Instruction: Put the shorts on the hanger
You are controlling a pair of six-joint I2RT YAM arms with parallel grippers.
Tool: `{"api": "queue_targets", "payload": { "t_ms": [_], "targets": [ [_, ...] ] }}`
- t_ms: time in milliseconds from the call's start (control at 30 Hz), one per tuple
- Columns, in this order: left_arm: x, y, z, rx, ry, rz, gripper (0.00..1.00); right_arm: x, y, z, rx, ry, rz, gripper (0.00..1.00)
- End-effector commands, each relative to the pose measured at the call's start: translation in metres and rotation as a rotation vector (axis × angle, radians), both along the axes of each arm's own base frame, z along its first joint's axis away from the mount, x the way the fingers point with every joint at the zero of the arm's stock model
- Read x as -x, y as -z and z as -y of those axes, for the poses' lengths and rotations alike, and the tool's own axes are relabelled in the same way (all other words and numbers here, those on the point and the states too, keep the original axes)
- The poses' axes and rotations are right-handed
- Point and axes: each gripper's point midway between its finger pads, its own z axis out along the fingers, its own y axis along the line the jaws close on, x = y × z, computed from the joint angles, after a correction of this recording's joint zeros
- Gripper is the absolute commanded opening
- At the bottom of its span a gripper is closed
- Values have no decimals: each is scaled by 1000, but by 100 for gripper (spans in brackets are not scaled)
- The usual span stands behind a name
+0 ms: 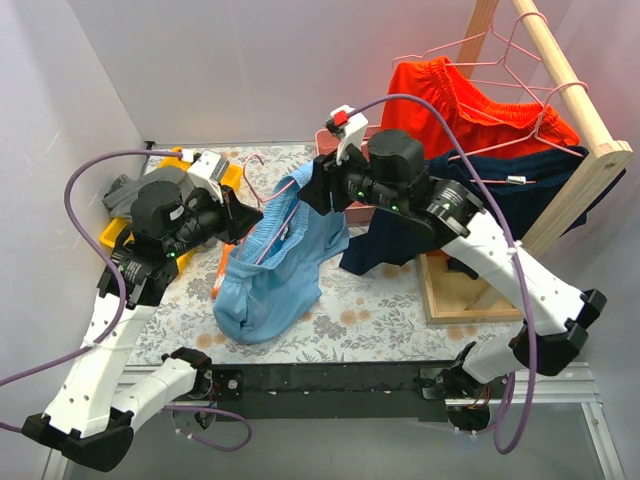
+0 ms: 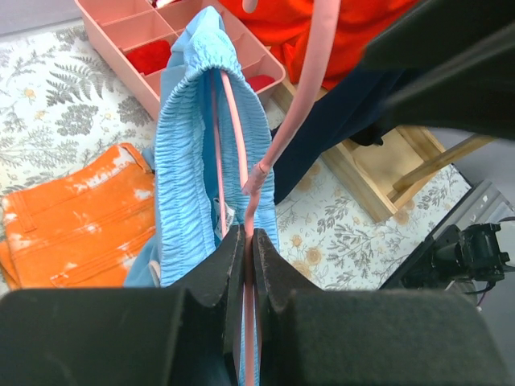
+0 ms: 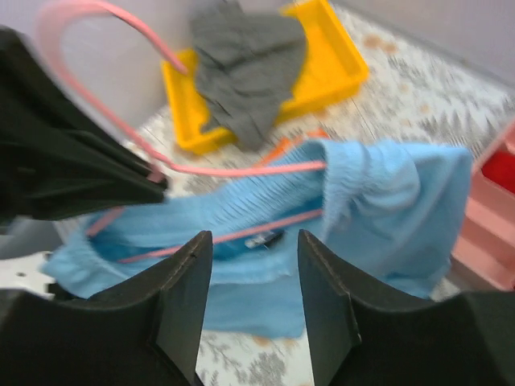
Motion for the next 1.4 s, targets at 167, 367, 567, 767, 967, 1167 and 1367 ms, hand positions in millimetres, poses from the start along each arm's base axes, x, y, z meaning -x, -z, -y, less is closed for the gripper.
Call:
{"api": "queue_targets", "payload": {
  "t_ms": [167, 367, 567, 767, 967, 1167, 1367],
  "targets": [
    [-16, -14, 15, 77, 24, 53, 0, 29, -105, -48, -394, -191, 77, 54],
    [-23, -11, 22, 80, 44, 42, 0, 19, -117, -62, -457, -166, 42, 57],
    [-28, -9, 24, 77, 49, 41, 0, 5, -116, -70, -484, -106, -4, 59],
    [-26, -11, 25, 80, 60, 47, 0, -9, -119, -71, -535, -35, -11, 55],
    [-28, -15, 25, 77, 55, 53, 0, -11, -115, -81, -528, -47, -44, 54],
    [-37, -14, 21, 78, 10, 45, 0, -3, -96, -41, -517, 51, -29, 62],
    [-47, -30, 23, 117, -17, 65, 0, 27, -71, -4, -543, 59, -67, 68]
  ]
}}
